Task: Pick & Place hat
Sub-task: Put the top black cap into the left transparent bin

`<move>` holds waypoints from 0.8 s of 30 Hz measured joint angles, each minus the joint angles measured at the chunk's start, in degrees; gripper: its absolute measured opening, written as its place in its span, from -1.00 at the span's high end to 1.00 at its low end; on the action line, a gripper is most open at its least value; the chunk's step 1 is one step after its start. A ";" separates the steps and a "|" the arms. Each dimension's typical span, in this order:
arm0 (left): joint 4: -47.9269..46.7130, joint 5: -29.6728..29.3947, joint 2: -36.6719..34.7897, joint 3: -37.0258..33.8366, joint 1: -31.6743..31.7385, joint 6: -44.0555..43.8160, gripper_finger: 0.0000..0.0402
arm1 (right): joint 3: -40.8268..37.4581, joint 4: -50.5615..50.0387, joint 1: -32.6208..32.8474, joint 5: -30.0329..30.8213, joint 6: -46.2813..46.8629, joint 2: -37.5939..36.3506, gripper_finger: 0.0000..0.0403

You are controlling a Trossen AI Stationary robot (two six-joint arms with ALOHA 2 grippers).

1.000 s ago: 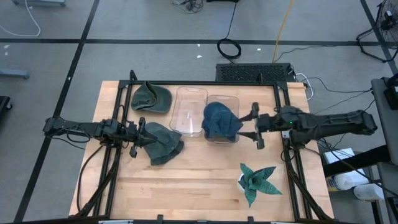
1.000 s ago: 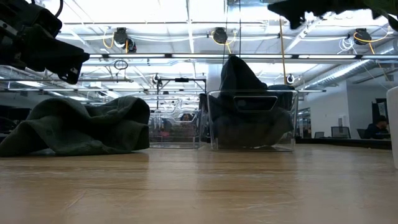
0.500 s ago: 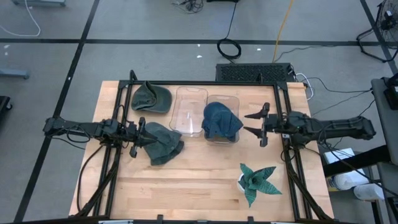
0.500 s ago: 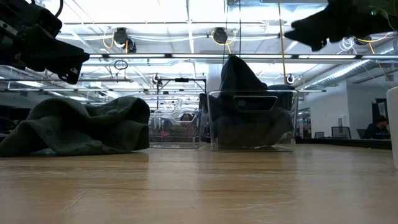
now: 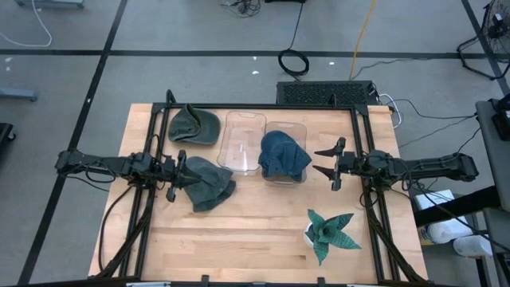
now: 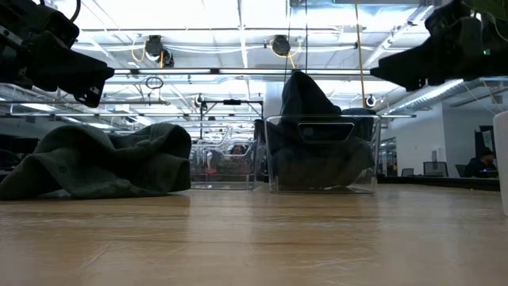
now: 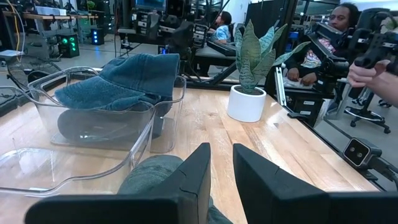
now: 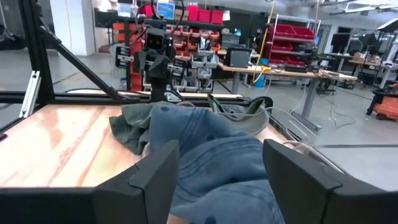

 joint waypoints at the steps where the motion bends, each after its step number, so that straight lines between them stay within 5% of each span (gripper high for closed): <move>1: 0.00 0.02 0.00 0.00 -0.02 0.00 0.62 | -0.86 0.99 0.00 0.00 0.00 -0.33 -0.10; 6: 0.00 0.01 0.00 0.00 0.00 0.02 0.62 | -4.49 6.36 0.00 0.28 0.05 -1.93 -0.10; 24: 1.79 -0.04 -0.02 0.02 0.04 0.76 0.62 | -5.56 1.72 0.02 7.43 -0.35 -3.97 -0.10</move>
